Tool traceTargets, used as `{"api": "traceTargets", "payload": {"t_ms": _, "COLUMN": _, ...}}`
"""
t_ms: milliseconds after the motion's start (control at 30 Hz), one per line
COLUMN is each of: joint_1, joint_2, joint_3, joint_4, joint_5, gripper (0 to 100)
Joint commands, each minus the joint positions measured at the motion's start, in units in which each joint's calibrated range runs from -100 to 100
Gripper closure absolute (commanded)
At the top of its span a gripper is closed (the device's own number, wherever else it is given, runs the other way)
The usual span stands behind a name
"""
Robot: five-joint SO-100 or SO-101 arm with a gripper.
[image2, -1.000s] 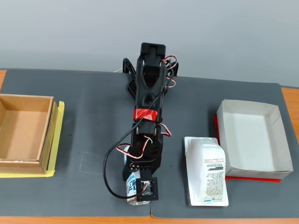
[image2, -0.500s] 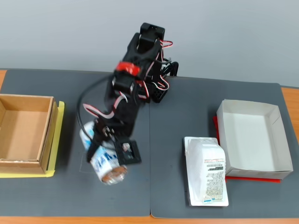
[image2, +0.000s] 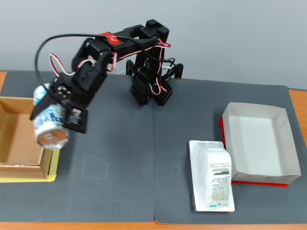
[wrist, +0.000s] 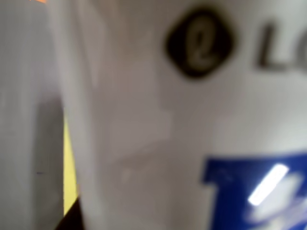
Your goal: Pick the can and put it in the brown box
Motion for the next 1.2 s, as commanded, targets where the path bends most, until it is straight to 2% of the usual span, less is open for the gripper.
{"api": "traceTargets", "payload": {"t_ms": 0, "joint_1": 3.0, "joint_2": 2.6, "joint_3": -6.6, "joint_4": -0.5, "joint_5": 0.0, "gripper": 90}}
{"api": "traceTargets", "payload": {"t_ms": 433, "joint_1": 11.3, "joint_2": 22.5, "joint_3": -23.3, "joint_4": -0.5, "joint_5": 0.1, "gripper": 90}}
{"api": "traceTargets", "payload": {"t_ms": 900, "joint_1": 10.8, "joint_2": 35.2, "joint_3": -36.4, "joint_4": -0.5, "joint_5": 0.1, "gripper": 90}}
{"api": "traceTargets", "payload": {"t_ms": 1033, "joint_1": 10.8, "joint_2": 36.1, "joint_3": -36.4, "joint_4": -0.5, "joint_5": 3.7, "gripper": 90}}
{"api": "traceTargets", "payload": {"t_ms": 1167, "joint_1": 10.8, "joint_2": 36.4, "joint_3": -36.3, "joint_4": -0.4, "joint_5": 4.4, "gripper": 90}}
